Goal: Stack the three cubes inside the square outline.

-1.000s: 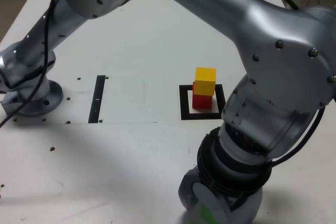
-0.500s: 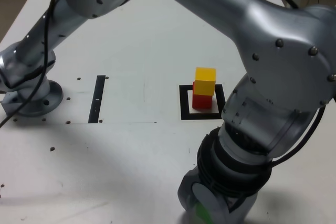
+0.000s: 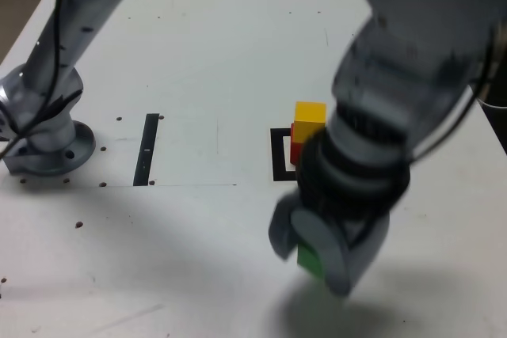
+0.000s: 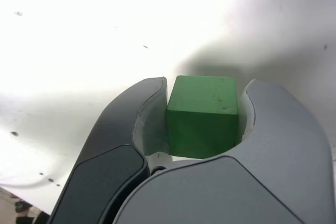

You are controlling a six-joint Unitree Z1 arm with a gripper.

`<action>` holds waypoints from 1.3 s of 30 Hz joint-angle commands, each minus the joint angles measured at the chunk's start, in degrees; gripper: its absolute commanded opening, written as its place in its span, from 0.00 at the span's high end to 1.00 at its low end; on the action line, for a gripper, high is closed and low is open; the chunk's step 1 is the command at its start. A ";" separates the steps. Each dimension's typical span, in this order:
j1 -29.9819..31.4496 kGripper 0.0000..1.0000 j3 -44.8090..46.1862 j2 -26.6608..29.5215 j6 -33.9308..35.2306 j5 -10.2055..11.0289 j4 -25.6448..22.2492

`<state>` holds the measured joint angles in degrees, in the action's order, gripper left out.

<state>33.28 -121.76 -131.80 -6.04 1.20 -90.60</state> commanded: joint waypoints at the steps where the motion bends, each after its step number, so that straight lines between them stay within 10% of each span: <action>1: -1.35 0.67 0.70 2.21 0.15 0.12 -0.73; 18: -14.41 0.67 9.10 13.94 2.30 0.72 -2.22; 39: -26.47 0.67 13.10 15.85 7.76 -3.07 -2.37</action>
<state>6.93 -108.76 -116.16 1.66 -1.89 -92.24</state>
